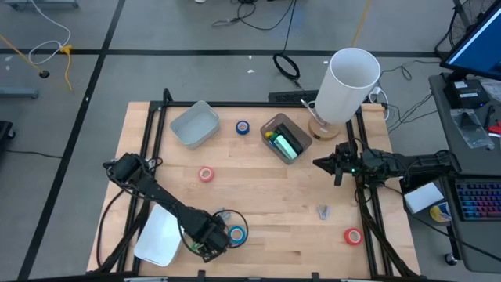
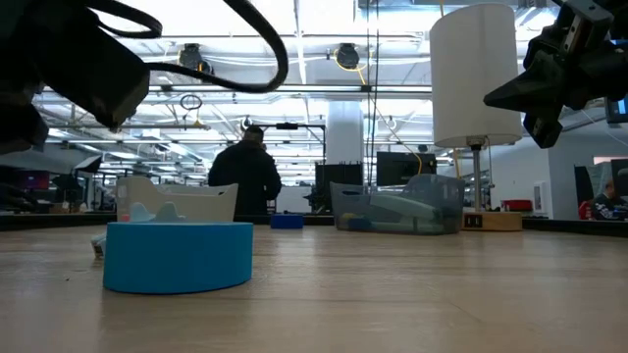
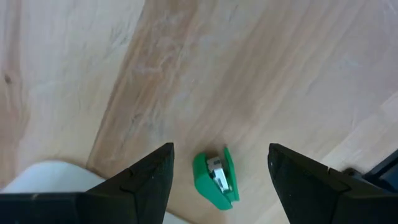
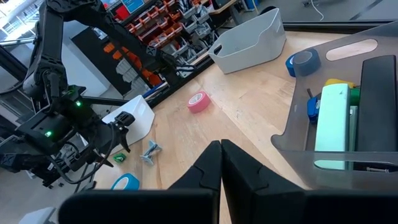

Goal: Pick and place Stapler, Stapler remover, tape
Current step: Put the green stapler into the black bin, then put the orange tape into the gray bin

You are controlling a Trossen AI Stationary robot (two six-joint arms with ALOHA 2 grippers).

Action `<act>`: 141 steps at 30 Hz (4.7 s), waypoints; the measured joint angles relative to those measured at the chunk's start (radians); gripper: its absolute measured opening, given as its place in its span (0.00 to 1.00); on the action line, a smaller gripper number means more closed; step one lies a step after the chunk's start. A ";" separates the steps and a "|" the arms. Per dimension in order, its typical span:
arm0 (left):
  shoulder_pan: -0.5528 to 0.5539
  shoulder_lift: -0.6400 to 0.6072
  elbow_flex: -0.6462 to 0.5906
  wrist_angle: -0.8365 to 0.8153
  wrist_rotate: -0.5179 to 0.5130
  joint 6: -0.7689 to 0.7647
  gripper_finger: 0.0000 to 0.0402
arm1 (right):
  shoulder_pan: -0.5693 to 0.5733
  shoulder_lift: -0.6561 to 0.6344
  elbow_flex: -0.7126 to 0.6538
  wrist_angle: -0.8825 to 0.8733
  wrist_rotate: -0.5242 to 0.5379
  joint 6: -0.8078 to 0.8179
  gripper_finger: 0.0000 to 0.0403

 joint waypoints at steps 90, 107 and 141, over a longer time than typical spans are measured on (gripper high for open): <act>0.841 -0.162 0.002 0.983 -0.411 0.869 0.17 | 0.000 0.000 0.000 0.007 0.050 -0.002 0.01; 0.886 0.206 0.391 0.635 -0.464 1.027 0.19 | -0.001 0.000 0.000 0.003 0.076 0.002 0.01; 0.891 0.242 0.392 0.593 -0.419 1.047 0.58 | -0.001 0.000 0.000 0.000 0.075 0.004 0.01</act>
